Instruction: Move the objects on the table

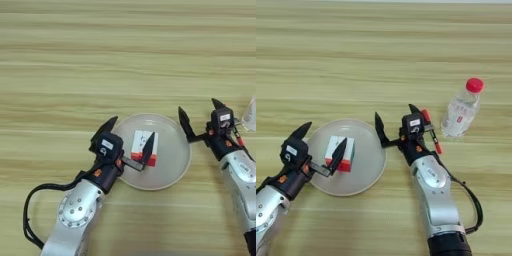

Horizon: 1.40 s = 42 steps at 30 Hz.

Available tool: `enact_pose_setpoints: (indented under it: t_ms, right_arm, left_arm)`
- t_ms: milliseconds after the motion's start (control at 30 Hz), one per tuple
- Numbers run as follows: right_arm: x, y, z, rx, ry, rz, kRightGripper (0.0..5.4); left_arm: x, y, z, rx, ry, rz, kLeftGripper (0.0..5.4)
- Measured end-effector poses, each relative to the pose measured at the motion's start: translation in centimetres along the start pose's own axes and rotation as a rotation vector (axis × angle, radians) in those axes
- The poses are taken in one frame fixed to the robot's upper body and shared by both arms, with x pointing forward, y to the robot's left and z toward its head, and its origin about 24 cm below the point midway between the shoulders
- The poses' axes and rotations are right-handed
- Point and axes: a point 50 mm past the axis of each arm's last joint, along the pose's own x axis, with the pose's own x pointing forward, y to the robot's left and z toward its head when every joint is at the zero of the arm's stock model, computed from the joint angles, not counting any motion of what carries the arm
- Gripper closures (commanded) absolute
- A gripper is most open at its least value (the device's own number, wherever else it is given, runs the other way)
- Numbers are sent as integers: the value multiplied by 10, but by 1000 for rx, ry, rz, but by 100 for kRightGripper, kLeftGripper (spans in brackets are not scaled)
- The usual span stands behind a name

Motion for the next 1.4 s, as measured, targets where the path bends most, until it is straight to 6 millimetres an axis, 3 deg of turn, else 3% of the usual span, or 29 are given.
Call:
enact_pose_setpoints:
  t_ms: [267, 1400]
  right_arm:
    - [1, 3, 0, -8, 2, 1, 5]
    - [2, 8, -1, -5, 1, 10, 5]
  left_arm:
    - [3, -2, -9, 20, 34, -7, 0]
    - [8, -10, -16, 66, 40, -41, 0]
